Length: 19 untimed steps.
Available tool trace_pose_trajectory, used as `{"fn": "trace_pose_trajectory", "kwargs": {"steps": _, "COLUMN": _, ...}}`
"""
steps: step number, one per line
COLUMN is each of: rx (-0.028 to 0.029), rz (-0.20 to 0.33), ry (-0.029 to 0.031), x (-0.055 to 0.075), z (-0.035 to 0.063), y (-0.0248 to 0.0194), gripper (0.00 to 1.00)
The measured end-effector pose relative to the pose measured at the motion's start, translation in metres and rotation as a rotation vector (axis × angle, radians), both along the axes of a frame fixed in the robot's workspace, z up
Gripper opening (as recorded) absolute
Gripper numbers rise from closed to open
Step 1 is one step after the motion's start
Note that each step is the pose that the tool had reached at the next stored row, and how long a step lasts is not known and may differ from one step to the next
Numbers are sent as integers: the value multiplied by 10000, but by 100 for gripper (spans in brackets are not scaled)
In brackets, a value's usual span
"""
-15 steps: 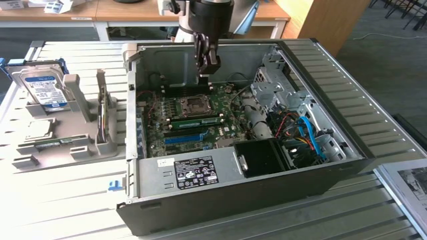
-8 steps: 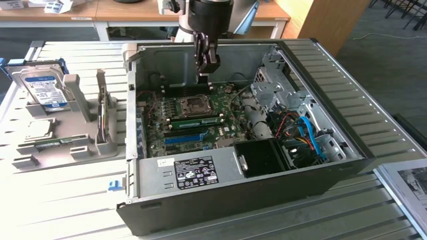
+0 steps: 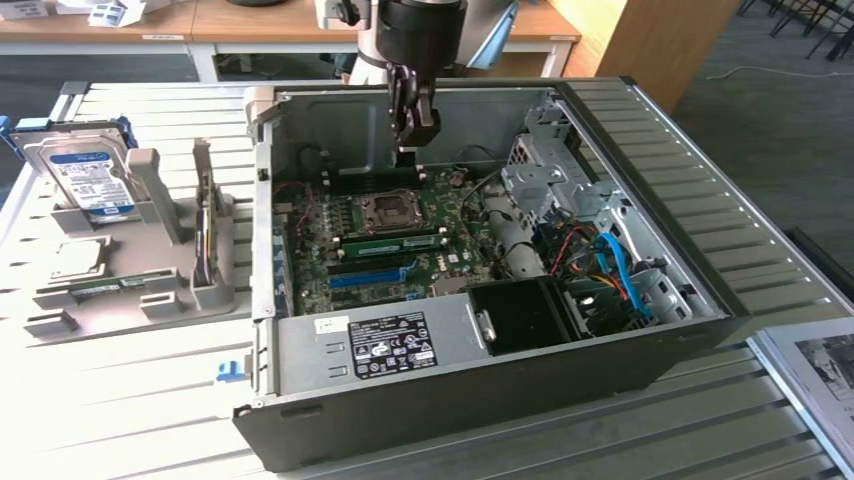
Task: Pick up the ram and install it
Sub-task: 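Press down the ram until it locks into place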
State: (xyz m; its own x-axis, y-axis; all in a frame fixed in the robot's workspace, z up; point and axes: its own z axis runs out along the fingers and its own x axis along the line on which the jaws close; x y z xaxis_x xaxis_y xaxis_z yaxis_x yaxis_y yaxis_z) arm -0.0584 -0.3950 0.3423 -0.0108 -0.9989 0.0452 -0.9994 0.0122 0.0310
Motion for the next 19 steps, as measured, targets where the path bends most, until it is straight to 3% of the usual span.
{"fn": "trace_pose_trajectory", "kwargs": {"steps": 8, "rx": -1, "rz": -201, "ry": 0, "x": 0, "z": -1, "y": 0, "gripper": 10}}
{"fn": "trace_pose_trajectory", "kwargs": {"steps": 19, "rx": 0, "rz": -1276, "ry": 0, "x": 0, "z": -3, "y": 0, "gripper": 10}}
